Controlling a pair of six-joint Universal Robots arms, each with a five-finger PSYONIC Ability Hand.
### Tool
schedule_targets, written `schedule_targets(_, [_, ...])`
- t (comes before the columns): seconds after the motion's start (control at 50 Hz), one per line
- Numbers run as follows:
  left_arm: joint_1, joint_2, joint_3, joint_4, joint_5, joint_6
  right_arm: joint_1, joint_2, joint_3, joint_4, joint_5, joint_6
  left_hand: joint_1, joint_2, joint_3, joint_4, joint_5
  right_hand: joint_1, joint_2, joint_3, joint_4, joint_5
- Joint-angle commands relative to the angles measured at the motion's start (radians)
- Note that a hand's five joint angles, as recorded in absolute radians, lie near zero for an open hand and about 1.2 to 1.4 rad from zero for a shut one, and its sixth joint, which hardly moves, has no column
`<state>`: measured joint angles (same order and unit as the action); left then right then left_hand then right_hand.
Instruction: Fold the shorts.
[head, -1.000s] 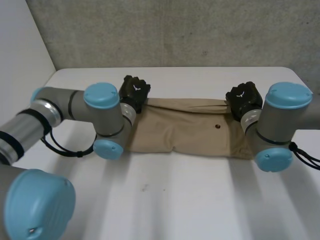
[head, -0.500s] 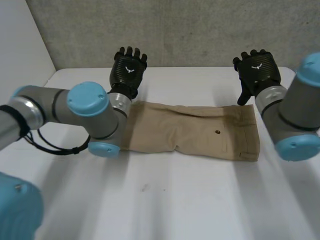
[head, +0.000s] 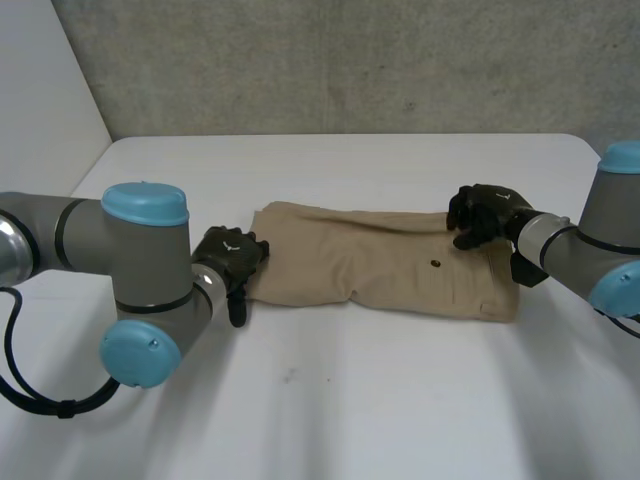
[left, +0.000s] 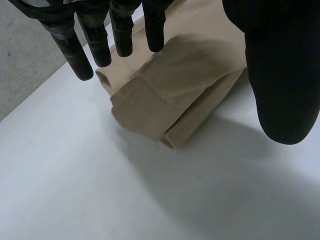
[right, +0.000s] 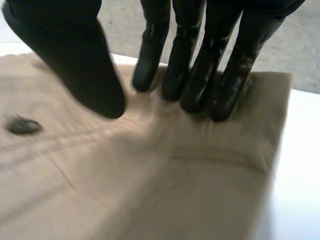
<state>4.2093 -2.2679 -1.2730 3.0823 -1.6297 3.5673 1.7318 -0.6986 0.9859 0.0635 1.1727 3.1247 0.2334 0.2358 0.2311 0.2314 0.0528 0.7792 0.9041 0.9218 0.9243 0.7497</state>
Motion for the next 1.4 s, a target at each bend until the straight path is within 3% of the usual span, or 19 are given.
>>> schedule_targets(0.02, [0.012,-0.009,-0.002,0.007,-0.001,0.002,-0.001,0.116,-0.147,0.007,0.125,-0.021,0.039,0.036,0.041,0.041,0.045,-0.605,-0.73,-0.747,-0.75,-0.75])
schedule_targets(0.16, [0.011,-0.012,-0.002,0.007,-0.002,0.002,0.008,0.091,-0.159,0.032,0.128,-0.04,0.033,0.031,0.035,0.035,0.039,-0.605,-0.73,-0.747,-0.75,-0.75])
schedule_targets(0.36, [0.008,0.002,0.001,0.01,-0.002,0.002,0.009,-0.263,0.201,0.009,0.085,-0.118,0.042,0.039,0.044,0.044,0.048,-0.605,-0.73,-0.747,-0.75,-0.75])
schedule_targets(0.48, [0.012,-0.001,0.02,0.051,-0.002,0.004,-0.001,-0.383,0.403,-0.005,0.1,-0.218,0.08,0.077,0.082,0.082,0.086,-0.354,-0.479,-0.497,-0.499,-0.499])
schedule_targets(0.7, [0.018,-0.048,0.024,0.199,-0.002,0.013,0.006,-0.375,0.588,-0.192,0.154,-0.264,0.212,0.21,0.214,0.214,0.218,-0.239,-0.364,-0.382,-0.384,-0.384])
schedule_targets(0.9, [0.017,-0.087,0.047,0.196,-0.002,0.015,0.009,-0.311,0.582,-0.28,0.188,-0.273,0.324,0.321,0.326,0.326,0.33,0.028,-0.097,-0.115,-0.117,-0.117])
schedule_targets(0.98, [0.017,-0.087,0.052,0.203,-0.004,0.015,0.009,-0.289,0.577,-0.298,0.194,-0.279,0.517,0.515,0.519,0.519,0.523,0.084,-0.041,-0.059,-0.061,-0.061])
schedule_targets(1.04, [0.017,-0.087,0.053,0.203,-0.009,0.015,0.008,-0.274,0.574,-0.3,0.194,-0.295,0.816,0.813,0.818,0.818,0.822,0.341,0.216,0.199,0.196,0.196])
schedule_targets(1.06, [0.015,-0.087,0.052,0.202,-0.013,0.015,0.008,-0.272,0.574,-0.301,0.197,-0.305,0.98,0.977,0.982,0.982,0.986,0.56,0.435,0.418,0.415,0.415])
schedule_targets(1.14, [0.002,-0.073,0.035,0.191,-0.013,0.015,0.0,-0.289,0.574,-0.3,0.228,-0.334,1.04,1.038,1.042,1.042,1.046,0.617,0.492,0.474,0.472,0.472])
schedule_targets(1.18, [-0.002,-0.067,0.027,0.182,-0.015,0.015,-0.001,-0.301,0.574,-0.3,0.243,-0.35,1.022,1.02,1.025,1.024,1.029,0.617,0.492,0.474,0.472,0.472])
schedule_targets(1.22, [-0.003,-0.035,-0.002,0.161,-0.013,0.015,-0.001,-0.328,0.574,-0.291,0.255,-0.379,0.856,0.853,0.858,0.858,0.862,0.617,0.492,0.474,0.472,0.472])
schedule_targets(1.24, [-0.003,-0.018,-0.014,0.151,-0.013,0.015,-0.001,-0.337,0.574,-0.286,0.257,-0.391,0.73,0.728,0.732,0.732,0.736,0.617,0.492,0.474,0.472,0.472])
schedule_targets(1.26, [-0.003,0.019,-0.038,0.136,-0.013,0.015,-0.001,-0.35,0.573,-0.28,0.259,-0.42,0.424,0.421,0.426,0.426,0.43,0.617,0.492,0.474,0.472,0.472])
schedule_targets(1.32, [-0.005,0.068,-0.074,0.118,-0.015,0.012,-0.001,-0.361,0.573,-0.266,0.262,-0.478,-0.001,-0.003,0.001,0.001,0.005,0.617,0.492,0.474,0.472,0.472])
schedule_targets(1.4, [-0.006,0.142,-0.114,0.108,-0.015,0.008,-0.003,-0.369,0.551,-0.222,0.265,-0.615,-0.059,-0.061,-0.057,-0.057,-0.053,0.617,0.492,0.474,0.472,0.472])
